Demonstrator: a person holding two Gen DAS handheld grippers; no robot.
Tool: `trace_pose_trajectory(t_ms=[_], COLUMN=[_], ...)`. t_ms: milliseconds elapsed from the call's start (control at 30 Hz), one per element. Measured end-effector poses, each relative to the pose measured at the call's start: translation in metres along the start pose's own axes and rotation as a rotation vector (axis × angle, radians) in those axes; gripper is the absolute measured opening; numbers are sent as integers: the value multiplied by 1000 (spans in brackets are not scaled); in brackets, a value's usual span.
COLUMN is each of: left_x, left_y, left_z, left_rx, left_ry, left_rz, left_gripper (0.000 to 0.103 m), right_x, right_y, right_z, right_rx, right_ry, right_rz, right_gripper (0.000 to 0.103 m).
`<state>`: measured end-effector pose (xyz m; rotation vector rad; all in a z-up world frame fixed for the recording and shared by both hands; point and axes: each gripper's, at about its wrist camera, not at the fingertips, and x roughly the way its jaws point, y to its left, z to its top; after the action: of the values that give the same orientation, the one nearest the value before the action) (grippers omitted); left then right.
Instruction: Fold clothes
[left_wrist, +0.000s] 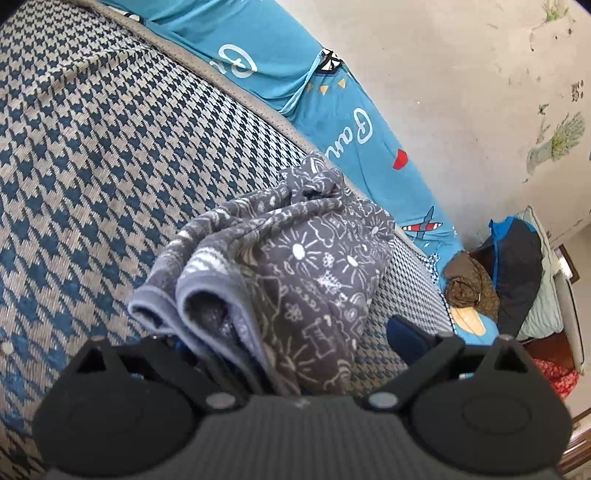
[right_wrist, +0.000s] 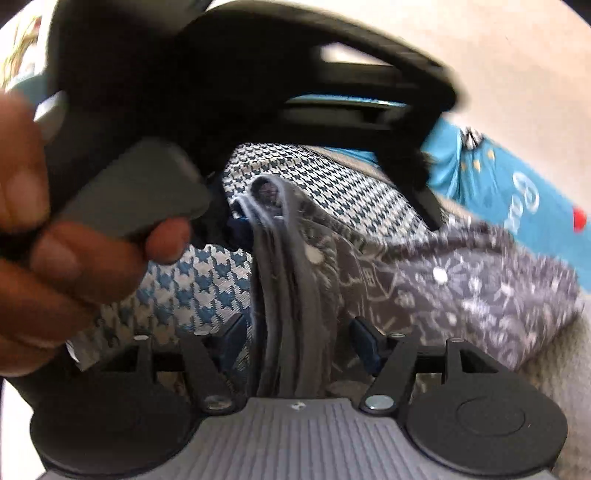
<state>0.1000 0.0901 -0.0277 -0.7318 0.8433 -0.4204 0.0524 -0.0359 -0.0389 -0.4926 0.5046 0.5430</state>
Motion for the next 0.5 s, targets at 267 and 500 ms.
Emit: trace_pose_trajectory(t_ms=[267, 500], left_x=[4, -7], left_y=[6, 4], left_z=[20, 57], left_rx=[27, 65], left_ry=[34, 23], left_rz=[70, 87], left_gripper=[90, 74], right_x=[10, 14], right_y=[-7, -18], right_z=[14, 47], right_rx=[11, 159], right_ry=[1, 6], right_rz=[-19, 22], right_gripper=[21, 20])
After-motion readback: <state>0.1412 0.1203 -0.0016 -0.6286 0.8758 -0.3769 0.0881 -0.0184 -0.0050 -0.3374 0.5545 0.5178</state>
